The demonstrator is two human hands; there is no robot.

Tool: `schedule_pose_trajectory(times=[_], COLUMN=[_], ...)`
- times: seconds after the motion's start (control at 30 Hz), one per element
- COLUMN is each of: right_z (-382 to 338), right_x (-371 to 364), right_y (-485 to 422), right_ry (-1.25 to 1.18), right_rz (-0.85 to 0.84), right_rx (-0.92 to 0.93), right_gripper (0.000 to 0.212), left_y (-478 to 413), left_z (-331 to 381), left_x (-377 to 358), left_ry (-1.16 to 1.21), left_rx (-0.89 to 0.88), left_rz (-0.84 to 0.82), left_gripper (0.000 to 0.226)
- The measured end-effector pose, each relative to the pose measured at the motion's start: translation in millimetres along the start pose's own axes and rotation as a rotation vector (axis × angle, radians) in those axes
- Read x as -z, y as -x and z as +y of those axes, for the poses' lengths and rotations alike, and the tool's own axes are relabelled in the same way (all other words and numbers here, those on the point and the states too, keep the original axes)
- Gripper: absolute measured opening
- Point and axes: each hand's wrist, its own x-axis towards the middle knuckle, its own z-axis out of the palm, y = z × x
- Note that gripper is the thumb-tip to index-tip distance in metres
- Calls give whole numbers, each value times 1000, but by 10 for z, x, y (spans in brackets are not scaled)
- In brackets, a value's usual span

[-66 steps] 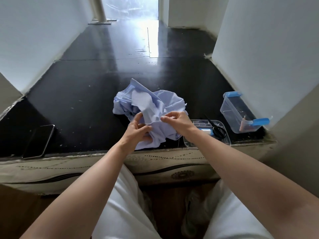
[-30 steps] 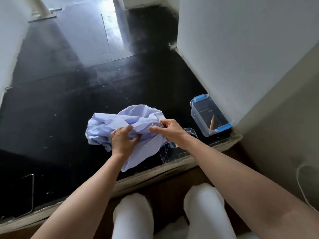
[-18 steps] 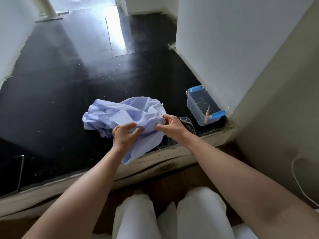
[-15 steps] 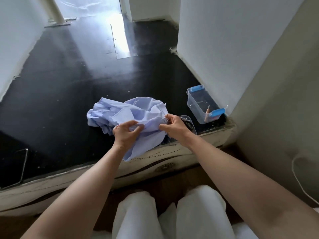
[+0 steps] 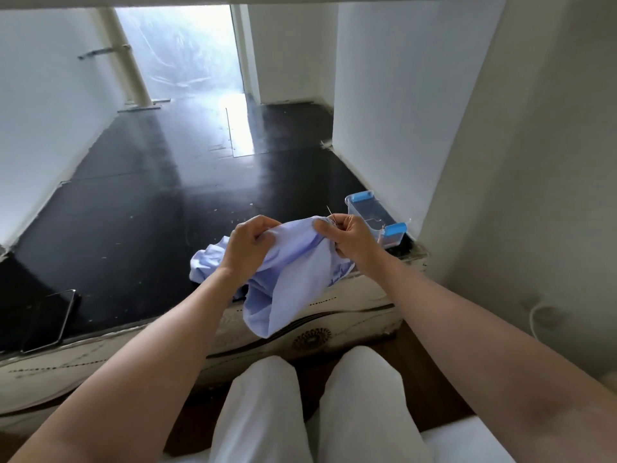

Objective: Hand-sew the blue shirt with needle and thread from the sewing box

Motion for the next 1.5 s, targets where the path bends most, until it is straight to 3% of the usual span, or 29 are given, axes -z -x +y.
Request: schedule_pose_trajectory(times=[0.2, 0.5, 0.6, 0.7, 0.8, 0.9, 0.97, 1.1, 1.37, 1.5], right_z=[-121, -235, -250, -263, -266, -254, -223, -79, 231, 301], right_x=[55, -71, -163, -243, -296, -326, -320, -336, -475, -453], right_y=[266, 445, 438, 415, 371, 314, 258, 115, -271, -527], right_ry=[17, -46, -47, -40, -35, -55, -32, -58, -158, -178], right_rz=[155, 81, 80, 64, 56, 61, 66, 74, 13, 10], right_rx=[98, 89, 100, 134, 126, 120, 108, 56, -88, -137], right_gripper=[26, 22, 22, 22, 23, 41, 30, 38, 25, 24], left_y=[212, 445, 471, 486, 451, 386, 368, 284, -63, -268], left_z=[271, 362, 274, 231, 189, 113, 79, -18, -187, -244], left_x=[8, 211, 243, 228, 178, 193, 193, 161, -181, -336], left_ry=[92, 177, 187, 165, 90, 85, 111, 142, 275, 479], left_rx=[-96, -175, -220, -164, -146, -172, -178, -106, 213, 305], left_rz=[29, 105, 19, -46, 15, 113, 137, 179, 226, 121], left_gripper=[11, 13, 17, 6, 12, 16, 10, 10, 13, 13])
